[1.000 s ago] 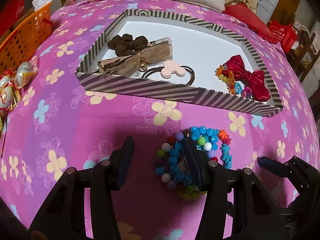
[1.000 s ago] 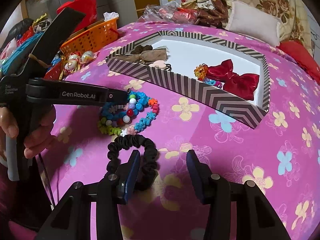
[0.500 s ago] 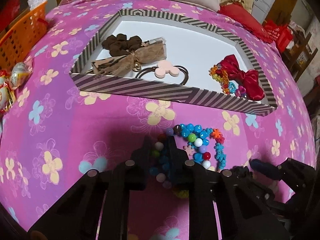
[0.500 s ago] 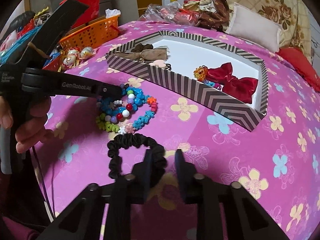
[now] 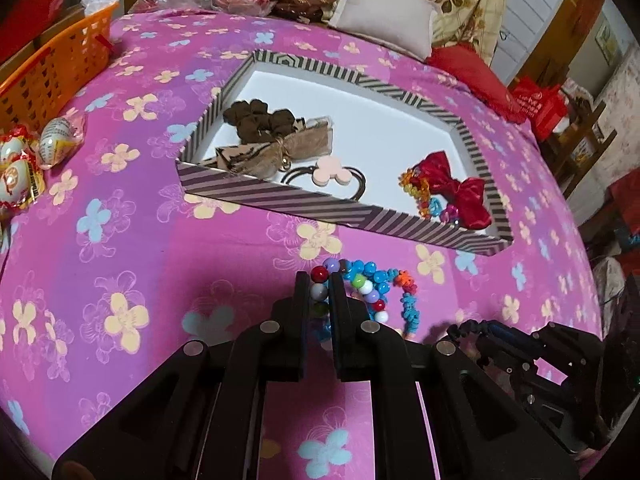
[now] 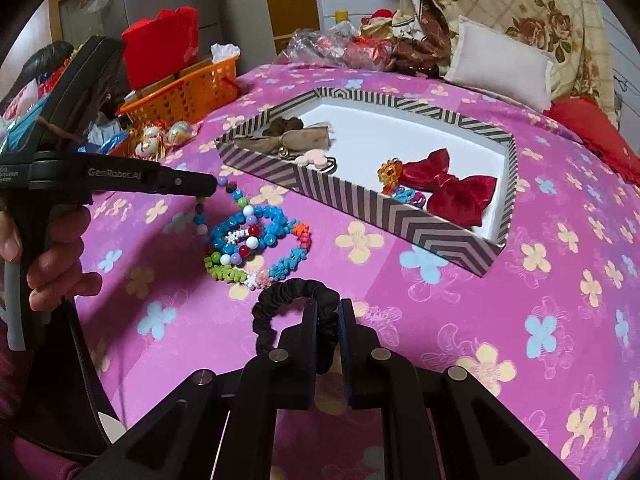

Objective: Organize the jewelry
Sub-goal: 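Grasp the black scrunchie with the right tool while the left tool grasps a multicolor bead bracelet, then carry the black scrunchie with the right tool toward the tray while the left tool carries its bracelet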

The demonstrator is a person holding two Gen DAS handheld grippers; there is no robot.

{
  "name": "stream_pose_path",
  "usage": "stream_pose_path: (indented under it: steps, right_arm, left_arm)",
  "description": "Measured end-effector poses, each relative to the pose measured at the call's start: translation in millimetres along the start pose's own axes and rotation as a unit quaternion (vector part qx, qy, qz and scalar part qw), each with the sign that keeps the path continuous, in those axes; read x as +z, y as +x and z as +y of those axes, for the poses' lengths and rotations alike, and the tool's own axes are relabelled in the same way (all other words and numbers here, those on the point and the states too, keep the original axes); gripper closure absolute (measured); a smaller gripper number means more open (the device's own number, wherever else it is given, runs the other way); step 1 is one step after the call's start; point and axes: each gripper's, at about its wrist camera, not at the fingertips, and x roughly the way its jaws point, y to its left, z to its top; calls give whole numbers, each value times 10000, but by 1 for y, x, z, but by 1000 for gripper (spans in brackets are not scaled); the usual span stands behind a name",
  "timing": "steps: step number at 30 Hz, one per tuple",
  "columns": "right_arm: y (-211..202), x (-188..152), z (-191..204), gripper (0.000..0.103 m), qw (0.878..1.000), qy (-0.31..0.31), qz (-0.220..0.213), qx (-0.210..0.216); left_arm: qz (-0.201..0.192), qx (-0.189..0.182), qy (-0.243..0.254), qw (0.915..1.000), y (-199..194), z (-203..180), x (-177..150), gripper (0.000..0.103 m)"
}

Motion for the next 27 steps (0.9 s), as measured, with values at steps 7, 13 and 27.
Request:
stream_pose_path:
  steps: [7,13,27]
  right_arm:
    - [-9,3,-3,94,9998,90,-140,70]
    - [-16,6,-6,94,9995,179,-247,92]
    - [-26,11,-14,94,9985,343,-397,130]
  left_arm:
    - [-234,-118,-84,9996,-19,2,1,95]
    - [-436,-207,-169,9987,-34,5,3,95]
    - [-649,-313,-224,9972,-51,9,3,95]
